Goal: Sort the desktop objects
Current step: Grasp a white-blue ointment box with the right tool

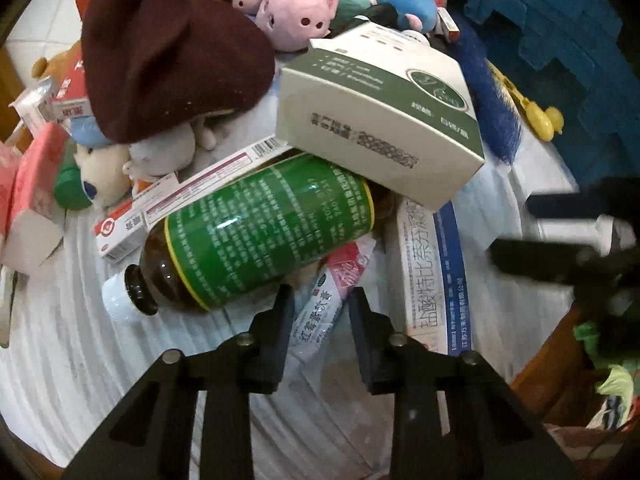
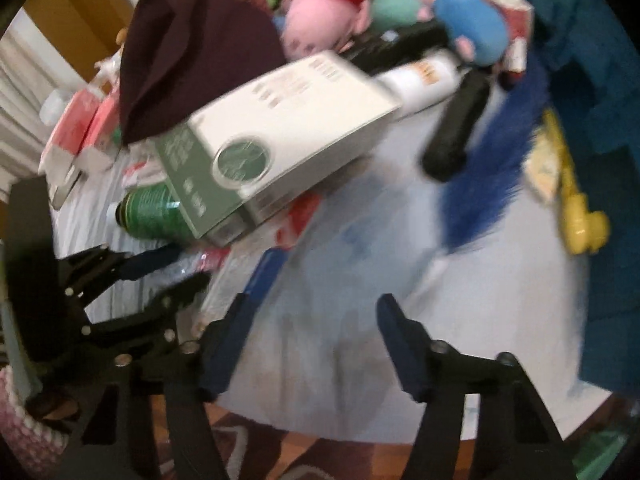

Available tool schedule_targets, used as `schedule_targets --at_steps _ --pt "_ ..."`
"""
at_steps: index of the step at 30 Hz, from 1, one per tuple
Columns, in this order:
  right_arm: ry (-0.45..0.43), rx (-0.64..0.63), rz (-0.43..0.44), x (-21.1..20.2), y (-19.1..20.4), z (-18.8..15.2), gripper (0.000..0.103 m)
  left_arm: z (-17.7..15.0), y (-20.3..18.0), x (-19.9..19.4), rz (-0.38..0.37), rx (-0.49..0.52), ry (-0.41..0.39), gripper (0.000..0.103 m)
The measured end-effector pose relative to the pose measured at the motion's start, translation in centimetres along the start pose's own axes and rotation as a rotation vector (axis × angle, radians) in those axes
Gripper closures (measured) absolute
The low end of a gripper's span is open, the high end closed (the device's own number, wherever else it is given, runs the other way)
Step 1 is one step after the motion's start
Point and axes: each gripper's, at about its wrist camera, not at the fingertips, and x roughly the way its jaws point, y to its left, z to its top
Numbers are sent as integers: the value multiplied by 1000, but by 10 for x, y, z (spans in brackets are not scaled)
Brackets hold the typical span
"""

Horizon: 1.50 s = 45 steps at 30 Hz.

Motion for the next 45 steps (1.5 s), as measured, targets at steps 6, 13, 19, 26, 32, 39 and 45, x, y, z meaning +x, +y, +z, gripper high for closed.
schedule_targets --at_steps 6,13,19,26,32,39,45 --pt "9 34 14 18 19 5 41 -4 17 -3 -11 -48 5 78" --pt "21 67 -2 43 32 19 36 -1 19 -3 32 -42 16 78" --pt "7 34 -46 43 38 18 59 -2 16 -6 41 -63 34 83" --pt "-19 67 5 6 15 7 64 -5 -1 -32 -11 -29 -7 86" --pt "-88 74 27 -36 -1 3 65 8 -12 -76 -4 -19 -112 86" --pt "-191 34 31 -84 -13 9 65 34 -25 -116 33 -31 -212 87" --pt "-332 -3 29 -134 -20 18 65 71 -57 -147 57 -15 -324 94"
